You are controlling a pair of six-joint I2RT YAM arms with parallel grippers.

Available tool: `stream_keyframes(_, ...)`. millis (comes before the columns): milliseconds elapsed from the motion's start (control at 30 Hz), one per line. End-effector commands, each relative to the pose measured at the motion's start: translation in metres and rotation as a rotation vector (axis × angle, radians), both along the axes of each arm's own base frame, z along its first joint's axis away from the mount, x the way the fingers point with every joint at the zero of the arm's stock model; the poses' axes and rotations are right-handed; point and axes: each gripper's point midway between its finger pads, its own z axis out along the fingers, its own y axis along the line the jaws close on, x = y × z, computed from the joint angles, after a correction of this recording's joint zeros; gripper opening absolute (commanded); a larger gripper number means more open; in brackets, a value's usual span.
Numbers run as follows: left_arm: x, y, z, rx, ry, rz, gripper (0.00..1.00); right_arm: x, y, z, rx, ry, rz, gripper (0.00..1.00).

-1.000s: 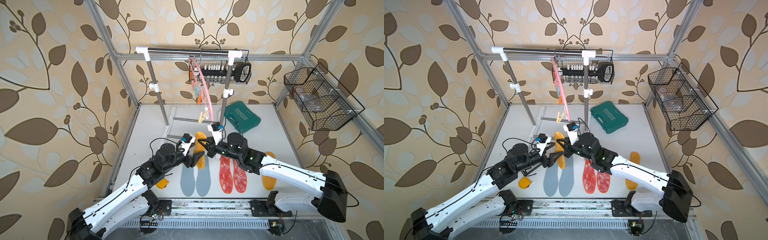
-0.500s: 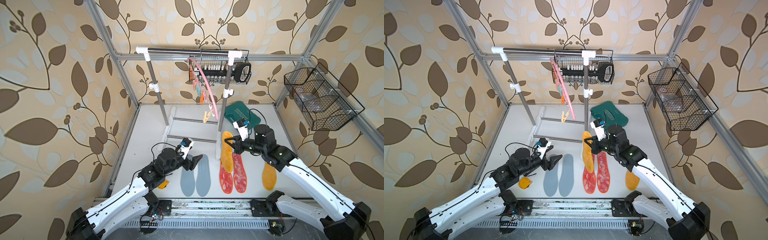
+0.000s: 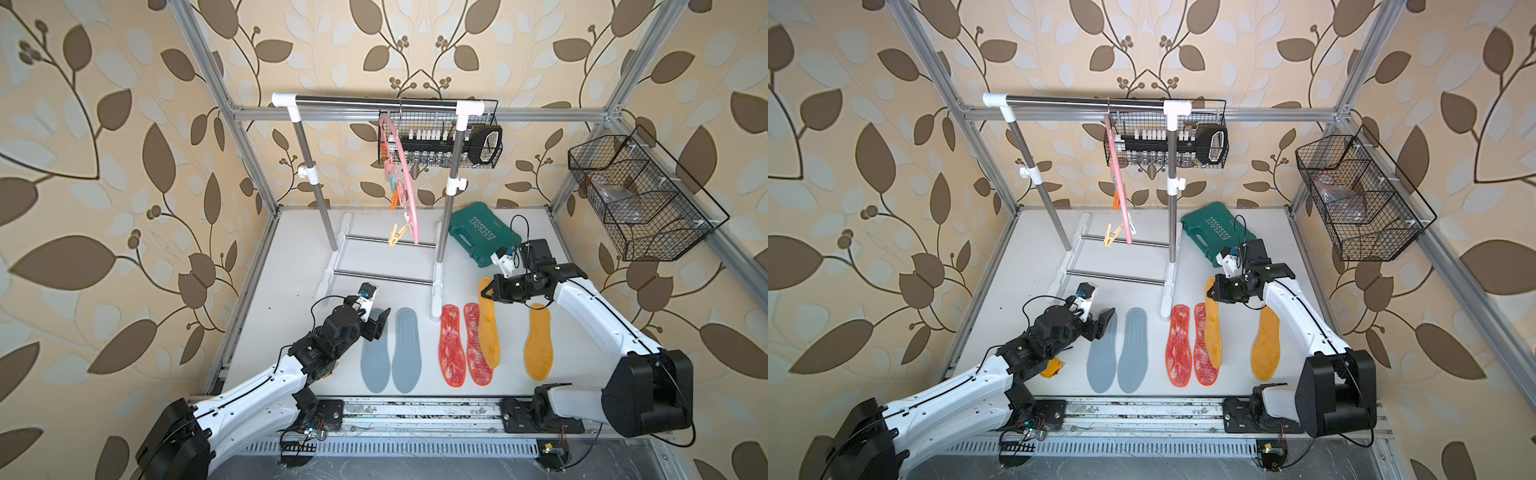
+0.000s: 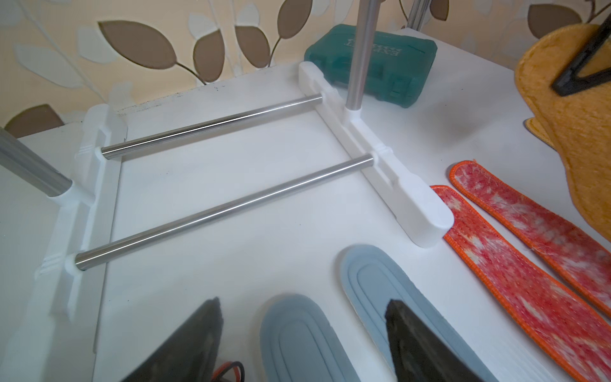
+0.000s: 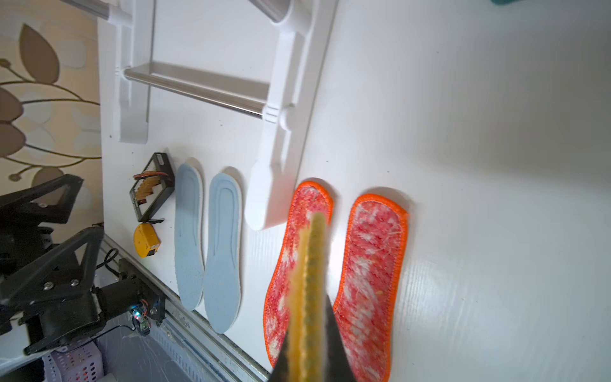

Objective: Take the shoe insoles off the hanger
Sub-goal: Place the insole at the center of the board.

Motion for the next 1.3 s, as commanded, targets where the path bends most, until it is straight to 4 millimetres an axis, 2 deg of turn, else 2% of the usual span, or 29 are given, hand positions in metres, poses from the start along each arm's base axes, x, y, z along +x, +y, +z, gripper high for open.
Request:
stream_keyframes(0,0.004,0.002,0.018,-0.054,-0.067,0.029,0.81,-0.004,-0.018,-0.011,-0.098,0.04,-0.025,0.0)
stream_keyframes(200,0.004,0.0,0.016,-0.047,-0.054,0.022,0.81,-0.01,-0.04,-0.038,-0.232,0.146,-0.051,0.0)
stream_keyframes(367,0.003,-0.001,0.016,-0.043,-0.05,0.014,0.81,-0.012,-0.066,-0.056,-0.379,0.205,-0.111,0.0)
stream_keyframes(533,0.003,0.0,0.015,-0.041,-0.052,0.015,0.81,-0.005,-0.064,-0.063,-0.363,0.19,-0.127,0.0)
stream_keyframes(700,0.004,0.0,0.012,-0.03,-0.045,0.018,0.81,-0.001,-0.06,-0.083,-0.31,0.207,-0.144,0.0)
stream_keyframes(867,0.004,-0.001,0.01,-0.021,-0.039,0.013,0.81,-0.002,-0.071,-0.101,-0.335,0.24,-0.164,0.0)
stream_keyframes(1033,0.004,-0.001,0.011,-0.026,-0.043,0.011,0.81,-0.003,-0.053,-0.093,-0.227,0.207,-0.138,0.0)
stream_keyframes(1133,0.004,-0.001,0.012,-0.026,-0.044,0.012,0.81,-0.004,-0.062,-0.087,-0.27,0.189,-0.151,0.0)
stream_keyframes(1267,0.003,-0.003,0.013,-0.033,-0.043,0.001,0.81,-0.002,-0.071,-0.095,-0.306,0.217,-0.168,0.0)
